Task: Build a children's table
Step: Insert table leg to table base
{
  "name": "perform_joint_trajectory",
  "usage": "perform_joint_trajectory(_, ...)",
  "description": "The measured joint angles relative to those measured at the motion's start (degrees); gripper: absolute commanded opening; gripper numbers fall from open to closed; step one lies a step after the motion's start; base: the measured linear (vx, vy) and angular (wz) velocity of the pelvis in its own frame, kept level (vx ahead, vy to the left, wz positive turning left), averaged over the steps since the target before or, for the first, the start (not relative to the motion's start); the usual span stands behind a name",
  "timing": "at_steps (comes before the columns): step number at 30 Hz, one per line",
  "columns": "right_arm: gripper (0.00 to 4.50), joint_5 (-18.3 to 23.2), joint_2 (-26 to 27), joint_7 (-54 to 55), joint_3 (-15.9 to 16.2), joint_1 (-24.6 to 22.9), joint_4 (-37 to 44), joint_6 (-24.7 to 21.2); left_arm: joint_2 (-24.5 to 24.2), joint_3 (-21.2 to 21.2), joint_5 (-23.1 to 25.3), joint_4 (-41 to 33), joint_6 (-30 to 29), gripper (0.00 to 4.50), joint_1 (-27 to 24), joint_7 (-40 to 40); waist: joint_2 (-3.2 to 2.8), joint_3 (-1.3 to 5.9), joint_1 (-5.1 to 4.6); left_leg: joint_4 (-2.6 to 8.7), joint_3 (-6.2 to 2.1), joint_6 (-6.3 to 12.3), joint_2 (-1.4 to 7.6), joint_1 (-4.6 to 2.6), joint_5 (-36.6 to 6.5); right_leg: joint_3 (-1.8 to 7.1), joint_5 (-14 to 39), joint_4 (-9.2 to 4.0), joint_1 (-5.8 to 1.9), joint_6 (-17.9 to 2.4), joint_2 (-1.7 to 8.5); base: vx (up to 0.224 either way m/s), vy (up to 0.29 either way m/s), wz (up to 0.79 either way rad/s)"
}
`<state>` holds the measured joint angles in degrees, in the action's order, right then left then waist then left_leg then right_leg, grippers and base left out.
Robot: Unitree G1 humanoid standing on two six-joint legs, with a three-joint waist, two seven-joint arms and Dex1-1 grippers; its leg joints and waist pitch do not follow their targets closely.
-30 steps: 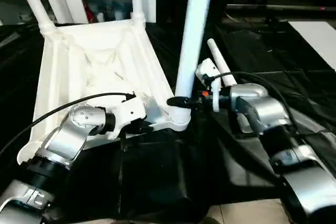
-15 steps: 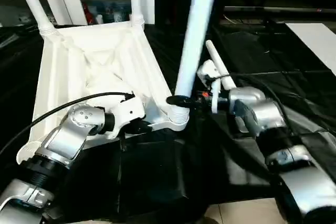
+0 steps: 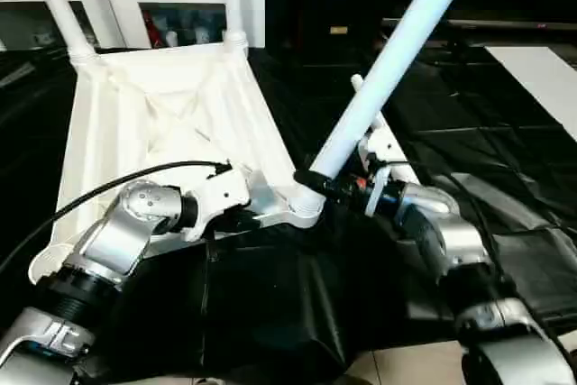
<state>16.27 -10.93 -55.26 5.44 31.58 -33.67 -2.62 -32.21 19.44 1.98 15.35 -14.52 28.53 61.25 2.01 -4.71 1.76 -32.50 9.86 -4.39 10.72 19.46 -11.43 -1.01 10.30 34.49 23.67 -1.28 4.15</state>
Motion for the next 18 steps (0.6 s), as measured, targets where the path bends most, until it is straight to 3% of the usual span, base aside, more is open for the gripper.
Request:
perform_joint_trajectory(7, 1.84, -4.77, -1.16, 0.02, 4.26, 1.78, 1.62, 0.16, -0.03, 0.01, 0.13, 0.76, -0.08, 0.0, 0.0, 0.06, 0.0, 0.4, -0.32, 0.03, -0.01, -0.01, 0.02, -0.11, -0.01, 0.02, 0.04, -0.01, -0.06, 0.06, -0.04, 0.0, 0.0, 0.0)
perform_joint_trajectory(11, 1.84, -6.45, -2.07, -0.91, 6.64, 3.24, 2.0, -1.91, -0.1, 0.19, 0.28, 0.9, -0.27, 0.0, -0.02, 0.49, 0.44, 0.86, -0.3, 0.21, -0.01, -0.06, 0.02, -0.22, -0.04, 0.02, 0.13, -0.06, -0.12, 0.22, -0.07, 0.0, 0.0, 0.0)
perform_joint_trajectory(18, 1.84, -7.54, -2.05, -2.81, 7.87, 4.63, 0.87, -4.63, -0.53, 0.6, 0.17, 0.67, -0.34, 0.0, -0.92, 1.18, 0.82, 1.76, -0.2, 0.38, -0.02, -0.67, 0.19, -0.49, -0.43, 0.02, 0.45, -0.18, -0.38, 0.68, -0.24, 0.0, 0.0, 0.0)
